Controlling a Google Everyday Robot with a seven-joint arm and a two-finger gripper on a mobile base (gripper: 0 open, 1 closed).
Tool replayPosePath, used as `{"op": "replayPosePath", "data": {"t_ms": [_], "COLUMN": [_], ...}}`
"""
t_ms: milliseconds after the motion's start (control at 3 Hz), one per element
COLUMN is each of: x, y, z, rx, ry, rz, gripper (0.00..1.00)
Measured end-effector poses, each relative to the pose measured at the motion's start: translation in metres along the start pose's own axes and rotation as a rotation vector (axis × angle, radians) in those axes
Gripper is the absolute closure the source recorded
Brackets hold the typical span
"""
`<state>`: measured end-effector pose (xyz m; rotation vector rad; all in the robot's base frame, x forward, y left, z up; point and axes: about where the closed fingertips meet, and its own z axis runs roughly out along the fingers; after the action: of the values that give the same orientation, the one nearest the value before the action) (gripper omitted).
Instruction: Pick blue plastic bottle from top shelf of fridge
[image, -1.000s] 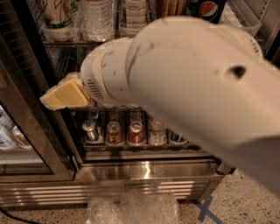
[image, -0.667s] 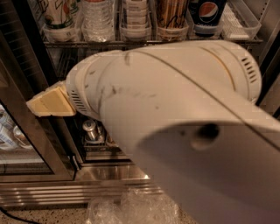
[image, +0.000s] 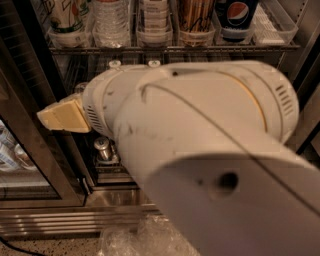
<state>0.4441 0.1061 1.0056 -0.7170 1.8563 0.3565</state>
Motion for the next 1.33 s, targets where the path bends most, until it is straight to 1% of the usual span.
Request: {"op": "replayPosePath", "data": {"t_ms": [333,667,1000,1333], "x": [0.022,0.033,0.034,0.035], "y": [-0.020,-0.027,-0.046,-0.049], "z": [-0.001,-0.004,-0.012,-0.014], "rx": [0.101,0.174,0.253,0.261], "ry": [-0.019,-0.013,-0.013,-0.013], "rz": [0.081,0.153,0.221,0.225], "gripper": [0.00,0.00,0.00,0.00]}}
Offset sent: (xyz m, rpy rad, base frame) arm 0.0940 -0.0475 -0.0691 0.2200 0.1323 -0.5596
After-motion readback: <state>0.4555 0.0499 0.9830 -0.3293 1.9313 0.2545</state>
